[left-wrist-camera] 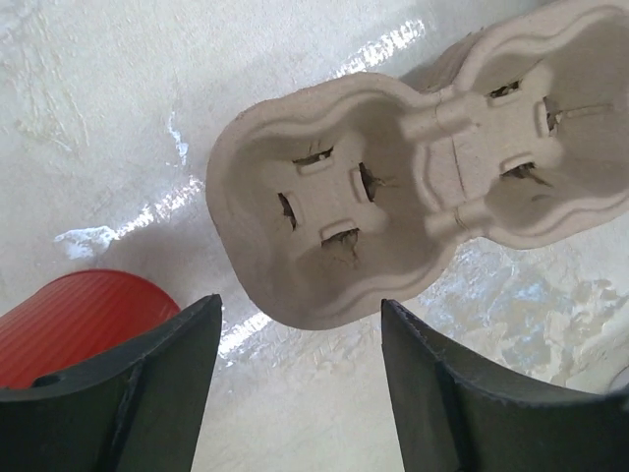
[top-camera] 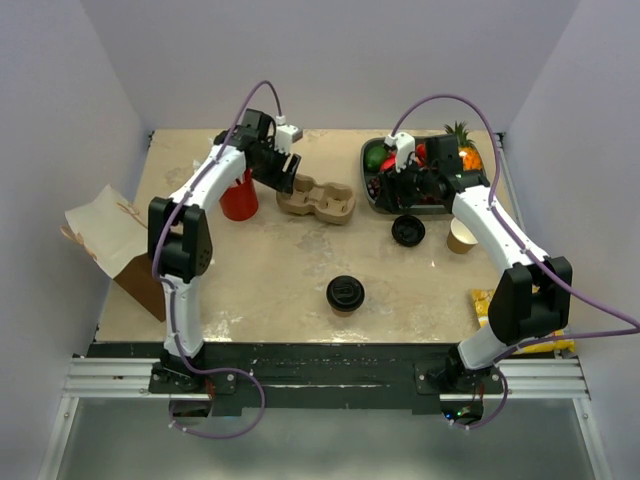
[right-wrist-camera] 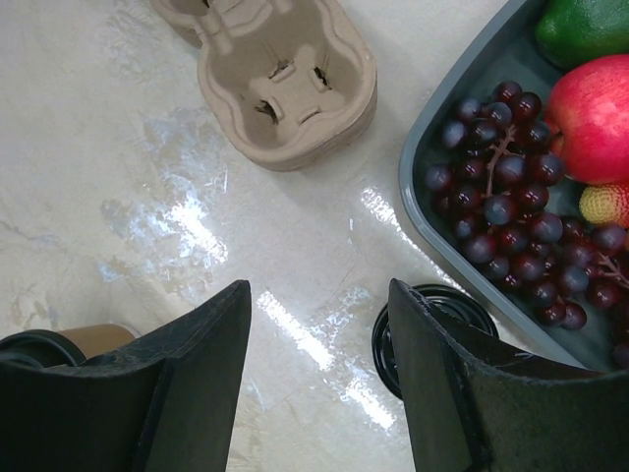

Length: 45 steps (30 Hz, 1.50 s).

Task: Pack the takeout coffee

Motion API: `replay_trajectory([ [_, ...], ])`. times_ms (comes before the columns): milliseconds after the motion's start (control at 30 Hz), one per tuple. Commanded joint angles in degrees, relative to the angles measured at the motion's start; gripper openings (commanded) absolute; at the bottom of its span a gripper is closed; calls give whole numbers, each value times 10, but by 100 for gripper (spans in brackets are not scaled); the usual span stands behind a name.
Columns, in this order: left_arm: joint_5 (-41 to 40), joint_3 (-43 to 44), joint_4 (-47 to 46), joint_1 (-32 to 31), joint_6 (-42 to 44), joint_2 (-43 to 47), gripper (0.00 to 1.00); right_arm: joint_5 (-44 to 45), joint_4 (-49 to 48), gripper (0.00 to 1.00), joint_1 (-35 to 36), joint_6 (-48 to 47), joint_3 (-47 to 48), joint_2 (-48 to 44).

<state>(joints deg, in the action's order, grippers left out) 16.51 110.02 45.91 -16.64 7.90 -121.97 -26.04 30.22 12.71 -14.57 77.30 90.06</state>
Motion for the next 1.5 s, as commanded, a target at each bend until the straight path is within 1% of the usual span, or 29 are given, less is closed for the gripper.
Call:
replay_trajectory([
  [0,2,2,9,-2,-8,44,71,6,-25,61,-1,11,1,5],
  [33,-1,4,8,-2,1,48,72,6,-25,61,-2,11,3,6],
  [100,25,15,6,-4,38,58,73,6,-24,61,-2,10,7,7],
  [133,49,22,7,-7,98,60,72,5,-24,61,-2,9,7,9],
  [167,115,26,8,-9,136,66,72,4,-24,61,-2,9,7,10],
  [200,154,29,18,-10,181,69,71,1,-24,61,-2,9,8,11],
  [233,190,30,30,-11,280,72,71,-1,-24,61,-2,9,8,13],
  [267,226,30,42,-15,324,74,70,-4,-21,61,-2,9,11,14],
  [300,228,32,53,-17,355,71,69,-7,-20,61,-2,10,13,16],
  [333,226,36,59,-20,404,67,68,-9,-17,61,-3,9,15,17],
  [400,229,64,89,-23,446,42,65,-6,-18,61,-2,9,18,17],
  [433,233,75,101,-24,482,32,64,-4,-17,61,-2,9,17,16],
  [500,237,104,120,-24,512,7,61,-2,-17,61,-3,7,15,11],
  [533,237,114,125,-24,541,0,59,-1,-18,61,-2,7,15,9],
  [633,251,146,143,-24,588,-26,56,-1,-18,61,-3,5,5,2],
  [700,261,157,148,-28,599,-38,56,-1,-17,61,-2,5,-3,-2],
  [833,264,160,166,-37,650,-53,55,1,-14,61,-3,2,-8,-4],
  [1033,268,175,161,-44,646,-76,51,3,-11,60,-3,0,-7,-2],
  [1200,267,186,149,-44,636,-92,51,-1,-8,60,-3,2,-15,-2],
  [1367,270,187,141,-44,634,-107,55,4,-3,60,-3,-2,-14,-2],
  [1467,269,188,134,-45,636,-114,55,4,0,60,-3,-2,-14,0],
])
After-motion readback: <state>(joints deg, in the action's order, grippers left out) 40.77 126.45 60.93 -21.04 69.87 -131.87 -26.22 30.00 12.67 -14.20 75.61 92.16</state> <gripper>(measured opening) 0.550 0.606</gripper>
